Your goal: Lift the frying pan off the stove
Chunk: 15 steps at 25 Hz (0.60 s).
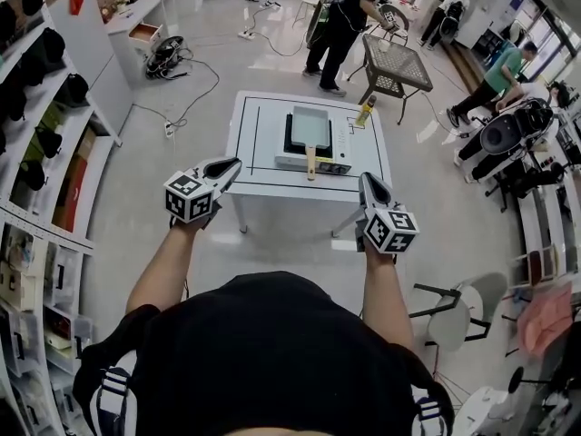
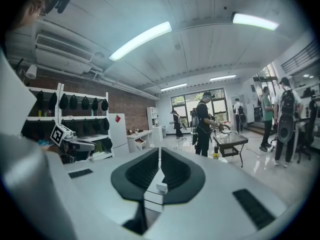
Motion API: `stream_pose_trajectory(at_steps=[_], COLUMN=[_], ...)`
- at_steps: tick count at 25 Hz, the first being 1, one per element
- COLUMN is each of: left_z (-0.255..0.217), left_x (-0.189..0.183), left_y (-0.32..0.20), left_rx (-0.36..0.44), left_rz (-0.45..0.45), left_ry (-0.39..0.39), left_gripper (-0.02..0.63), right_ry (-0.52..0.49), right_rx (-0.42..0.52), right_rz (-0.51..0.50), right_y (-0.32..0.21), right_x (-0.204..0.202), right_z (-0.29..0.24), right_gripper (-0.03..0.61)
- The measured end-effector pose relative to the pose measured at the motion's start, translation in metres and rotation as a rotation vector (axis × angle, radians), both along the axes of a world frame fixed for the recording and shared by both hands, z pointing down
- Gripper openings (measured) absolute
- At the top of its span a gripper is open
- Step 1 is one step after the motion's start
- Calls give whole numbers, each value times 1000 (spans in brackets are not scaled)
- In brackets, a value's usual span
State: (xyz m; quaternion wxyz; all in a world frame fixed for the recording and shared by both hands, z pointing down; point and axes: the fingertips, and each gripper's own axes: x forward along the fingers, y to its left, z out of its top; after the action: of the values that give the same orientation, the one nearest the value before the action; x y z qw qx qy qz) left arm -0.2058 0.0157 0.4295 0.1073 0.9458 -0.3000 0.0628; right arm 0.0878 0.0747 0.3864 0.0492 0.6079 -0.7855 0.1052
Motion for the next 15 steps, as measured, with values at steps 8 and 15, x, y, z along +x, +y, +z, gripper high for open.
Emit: stream_pose_trajectory(at_steps=[8, 15], left_z=[7, 13], left_x=[9, 18], left_y=[-11, -21], left_rx=[-17, -34], left_rz=[12, 0], left_ry=[-5, -16], left_gripper=[35, 35], right_ry=[-18, -41], right_rx=[-7, -12], right_rz=[5, -17], right_y=[-9, -26], right_x=[6, 13], right_z=[9, 14], right_gripper=[17, 17])
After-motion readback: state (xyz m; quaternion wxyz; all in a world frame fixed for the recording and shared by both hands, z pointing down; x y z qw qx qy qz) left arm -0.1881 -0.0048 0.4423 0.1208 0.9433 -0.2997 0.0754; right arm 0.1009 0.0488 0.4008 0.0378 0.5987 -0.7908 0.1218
